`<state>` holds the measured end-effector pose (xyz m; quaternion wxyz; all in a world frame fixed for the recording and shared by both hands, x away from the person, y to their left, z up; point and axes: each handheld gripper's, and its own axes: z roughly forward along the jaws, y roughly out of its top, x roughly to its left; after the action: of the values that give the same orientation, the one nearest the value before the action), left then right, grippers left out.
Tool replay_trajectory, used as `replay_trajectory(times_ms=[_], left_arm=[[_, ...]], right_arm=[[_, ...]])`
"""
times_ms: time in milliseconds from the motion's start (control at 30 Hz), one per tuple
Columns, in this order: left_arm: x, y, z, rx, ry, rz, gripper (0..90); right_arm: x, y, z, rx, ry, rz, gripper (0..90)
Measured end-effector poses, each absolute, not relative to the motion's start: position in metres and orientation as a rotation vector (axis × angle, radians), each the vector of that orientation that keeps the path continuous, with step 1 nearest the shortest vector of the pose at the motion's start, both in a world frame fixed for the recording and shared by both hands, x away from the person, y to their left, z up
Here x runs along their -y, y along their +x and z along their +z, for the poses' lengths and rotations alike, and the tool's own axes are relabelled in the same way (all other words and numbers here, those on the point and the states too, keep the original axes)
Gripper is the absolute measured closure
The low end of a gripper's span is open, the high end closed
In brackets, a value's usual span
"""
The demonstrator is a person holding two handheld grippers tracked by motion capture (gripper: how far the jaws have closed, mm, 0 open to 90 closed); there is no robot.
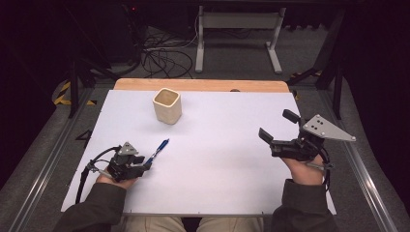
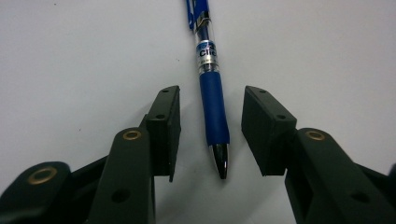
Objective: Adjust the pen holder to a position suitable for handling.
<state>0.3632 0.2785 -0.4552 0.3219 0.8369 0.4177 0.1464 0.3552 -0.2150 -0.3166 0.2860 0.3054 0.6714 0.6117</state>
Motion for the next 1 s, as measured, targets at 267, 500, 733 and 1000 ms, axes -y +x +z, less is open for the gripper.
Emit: replay_trajectory(times_ms=[267,500,733,1000], left_arm=[[-0.28,0.362,-0.457,-1.101,2.194,0.425,66.8],[-0.276,0.361,-0.456,-1.069,2.212,0.435,79.3],[-0.276,0.362,-0.453,-1.052,2.184,0.4,79.8],[-0.272,0.358,-0.442,-1.007,2.132,0.418,80.0]], right_arm=[[0.213,0.355,-0.317,-1.802,0.809,1.634,0.7],[0.21,0.354,-0.316,-1.811,0.801,1.633,1.0],[0.21,0.355,-0.317,-1.822,0.794,1.629,2.4],[0.207,0.355,-0.318,-1.873,0.742,1.606,6.7]])
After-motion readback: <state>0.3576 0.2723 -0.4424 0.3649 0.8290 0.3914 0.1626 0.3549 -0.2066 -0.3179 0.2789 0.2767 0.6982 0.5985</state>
